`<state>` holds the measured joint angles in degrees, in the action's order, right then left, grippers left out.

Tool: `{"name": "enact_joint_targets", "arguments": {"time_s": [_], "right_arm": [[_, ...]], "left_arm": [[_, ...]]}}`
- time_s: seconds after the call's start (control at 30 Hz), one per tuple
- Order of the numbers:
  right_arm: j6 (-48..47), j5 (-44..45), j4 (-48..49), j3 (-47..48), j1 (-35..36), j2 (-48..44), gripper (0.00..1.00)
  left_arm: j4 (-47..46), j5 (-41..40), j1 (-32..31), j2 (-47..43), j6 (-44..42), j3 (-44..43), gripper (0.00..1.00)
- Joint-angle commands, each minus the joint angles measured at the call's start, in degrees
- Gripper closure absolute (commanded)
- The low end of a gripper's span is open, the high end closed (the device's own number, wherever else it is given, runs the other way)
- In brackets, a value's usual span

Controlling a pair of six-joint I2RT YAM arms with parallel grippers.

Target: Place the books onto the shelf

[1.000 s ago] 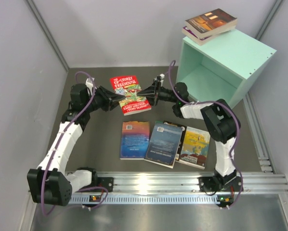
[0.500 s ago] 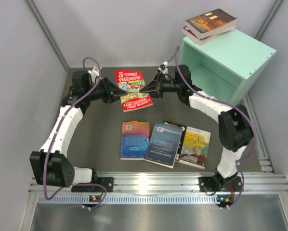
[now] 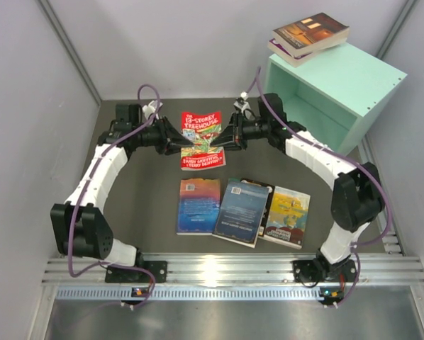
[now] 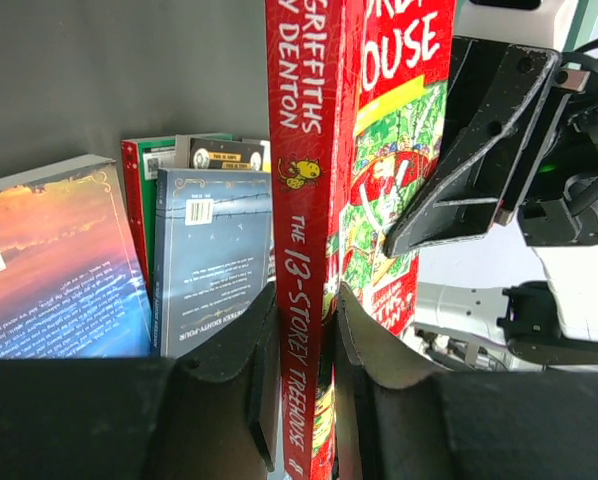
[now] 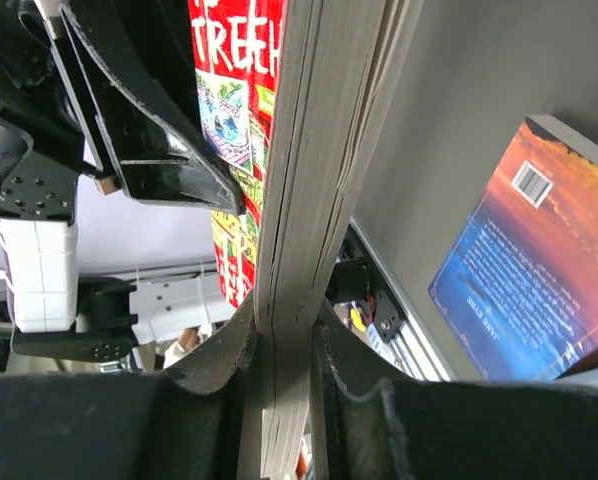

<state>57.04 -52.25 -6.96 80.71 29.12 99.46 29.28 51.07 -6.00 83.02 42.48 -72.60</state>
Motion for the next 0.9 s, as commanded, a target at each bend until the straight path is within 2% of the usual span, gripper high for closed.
{"name": "enact_joint_targets", "arguments": {"time_s": [0.0,0.07,0.13,0.2,0.23,0.27,0.37,0.43,0.47,0.5,0.6,0.7,0.87], "right_arm": [[-3.77,-10.07,-1.99,6.46,4.37,-6.47,1.00],[-5.09,-9.28,-4.71,9.02,3.49,-6.65,1.00],[-9.28,-8.05,-13.13,16.21,0.94,-6.56,1.00],[-12.11,-5.86,-19.46,25.14,-3.08,-5.95,1.00],[-13.43,-5.32,-23.32,27.81,-4.67,-5.86,1.00],[-13.62,-4.88,-24.67,30.10,-6.43,-5.77,1.00],[-12.57,-4.26,-26.61,36.26,-13.81,-6.99,1.00],[-11.60,-4.18,-27.23,37.68,-19.87,-8.31,1.00],[-11.51,-3.83,-27.66,37.51,-21.98,-9.97,1.00],[-11.51,-3.56,-28.19,37.33,-26.44,-10.77,1.00],[-14.48,0.29,-32.93,38.47,-34.89,-13.15,1.00],[-17.57,8.11,-39.78,40.31,-40.52,-14.38,1.00],[-19.59,16.02,-47.70,40.85,-48.09,-13.42,1.00]], "left_arm": [[-2.91,-4.84,-0.33,1.96,-3.54,-3.69,1.00],[-1.16,-7.29,-0.33,1.79,-5.03,-4.83,1.00],[-0.36,-11.14,-0.24,-0.04,-6.35,-5.71,1.00],[-0.27,-12.92,-0.24,-1.19,-6.79,-5.97,0.94],[-0.45,-13.27,-0.24,-2.15,-7.06,-5.98,0.76],[-0.54,-14.23,-0.24,-2.60,-7.15,-5.89,0.66],[-0.54,-17.65,-0.15,-4.53,-7.15,-5.54,0.45],[-0.71,-19.77,-0.15,-5.85,-6.71,-5.01,0.36],[-1.06,-20.74,-0.07,-7.07,-6.45,-4.84,0.11],[-1.15,-22.31,0.02,-7.70,-6.44,-4.57,0.02],[-1.06,-23.73,0.11,-8.84,-6.36,-4.05,0.02],[-1.41,-24.00,0.11,-8.93,-5.57,-3.08,0.02],[-2.65,-22.15,0.11,-8.76,-3.72,-0.88,0.02]]}}
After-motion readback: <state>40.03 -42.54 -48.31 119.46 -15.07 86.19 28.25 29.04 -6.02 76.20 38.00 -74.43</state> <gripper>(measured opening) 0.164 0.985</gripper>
